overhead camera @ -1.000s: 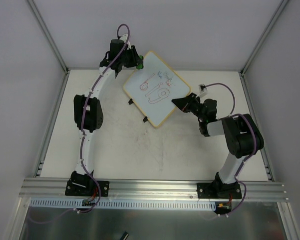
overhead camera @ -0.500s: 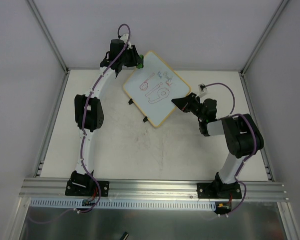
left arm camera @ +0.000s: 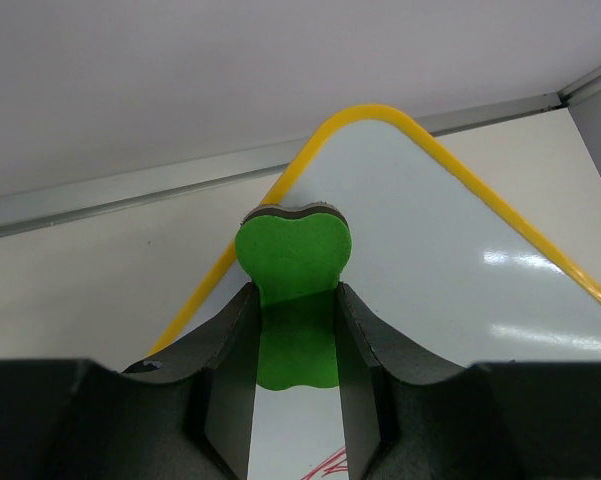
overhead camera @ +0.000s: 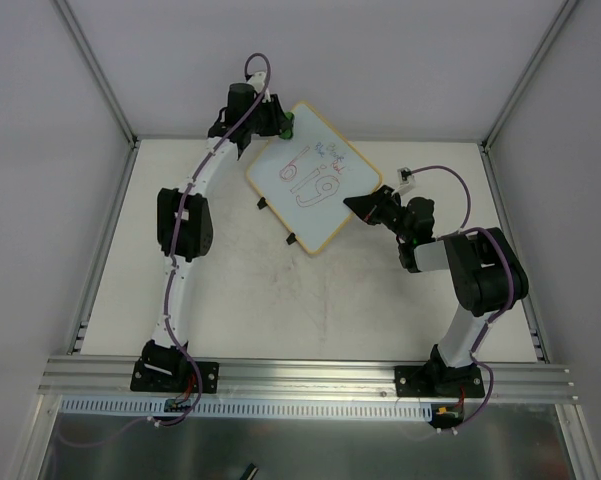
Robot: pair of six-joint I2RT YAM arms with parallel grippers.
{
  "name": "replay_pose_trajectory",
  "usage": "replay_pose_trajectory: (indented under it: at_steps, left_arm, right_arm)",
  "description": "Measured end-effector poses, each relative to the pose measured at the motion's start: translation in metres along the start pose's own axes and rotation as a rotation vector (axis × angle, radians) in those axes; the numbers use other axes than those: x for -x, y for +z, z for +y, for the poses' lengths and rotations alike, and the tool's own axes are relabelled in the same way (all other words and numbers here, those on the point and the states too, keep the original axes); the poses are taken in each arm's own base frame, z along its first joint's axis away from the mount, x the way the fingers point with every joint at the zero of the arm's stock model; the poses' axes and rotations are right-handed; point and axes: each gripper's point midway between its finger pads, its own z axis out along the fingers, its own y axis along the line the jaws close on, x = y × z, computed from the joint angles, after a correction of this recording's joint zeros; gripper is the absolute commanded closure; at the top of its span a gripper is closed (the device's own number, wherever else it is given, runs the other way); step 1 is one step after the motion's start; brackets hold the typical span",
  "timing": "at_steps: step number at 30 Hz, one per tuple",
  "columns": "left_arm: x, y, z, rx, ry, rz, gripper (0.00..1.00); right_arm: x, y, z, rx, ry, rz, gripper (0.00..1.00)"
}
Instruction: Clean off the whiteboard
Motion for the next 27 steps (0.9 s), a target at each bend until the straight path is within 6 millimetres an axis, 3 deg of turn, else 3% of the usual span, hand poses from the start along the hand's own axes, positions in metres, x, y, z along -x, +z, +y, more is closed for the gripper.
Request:
replay_pose_trajectory:
  at_steps: [7, 27]
  left_arm:
    - [-0.018, 0.010, 0.000, -0.003, 0.010, 0.027, 1.00]
    - [-0.025, 0.021, -0.047, -0.082, 0.151, 0.000, 1.00]
  right_arm:
    - [0.000, 0.000, -0.001, -0.005, 0.006, 0.000, 1.00]
    - [-0.002, 0.000, -0.004, -0.026, 0.040, 0.003, 1.00]
